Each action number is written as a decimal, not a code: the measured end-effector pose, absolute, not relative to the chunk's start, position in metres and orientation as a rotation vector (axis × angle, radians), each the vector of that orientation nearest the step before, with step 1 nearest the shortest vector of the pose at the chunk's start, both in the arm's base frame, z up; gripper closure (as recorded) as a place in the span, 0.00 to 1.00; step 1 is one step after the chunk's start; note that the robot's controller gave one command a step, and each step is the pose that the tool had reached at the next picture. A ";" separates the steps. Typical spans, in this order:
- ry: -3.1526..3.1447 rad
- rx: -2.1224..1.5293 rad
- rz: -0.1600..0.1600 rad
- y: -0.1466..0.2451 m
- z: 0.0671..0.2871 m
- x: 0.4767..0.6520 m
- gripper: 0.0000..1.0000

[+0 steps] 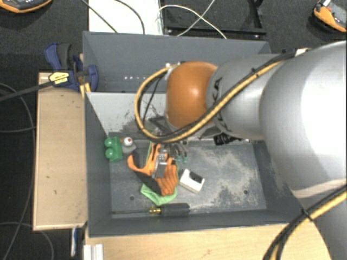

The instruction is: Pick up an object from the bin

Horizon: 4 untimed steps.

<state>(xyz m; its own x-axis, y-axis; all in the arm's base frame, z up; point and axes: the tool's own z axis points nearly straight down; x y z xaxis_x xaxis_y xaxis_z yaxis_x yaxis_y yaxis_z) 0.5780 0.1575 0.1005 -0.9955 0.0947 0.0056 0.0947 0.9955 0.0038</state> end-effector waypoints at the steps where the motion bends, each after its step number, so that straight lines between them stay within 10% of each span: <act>1: -3.164 -0.058 -0.006 0.071 0.074 0.502 0.00; 2: -3.142 0.182 -0.015 0.157 0.074 0.580 1.00; 4: -3.143 0.180 -0.015 0.157 0.075 0.580 1.00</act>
Offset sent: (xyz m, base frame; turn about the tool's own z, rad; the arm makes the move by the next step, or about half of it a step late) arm -0.0015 -0.0024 -0.0305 -0.2139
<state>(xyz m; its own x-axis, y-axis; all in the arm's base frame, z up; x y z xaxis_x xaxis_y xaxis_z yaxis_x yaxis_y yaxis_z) 0.5797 0.1572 0.0752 -0.9934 -0.1141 -0.0069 -0.1142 0.9934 0.0094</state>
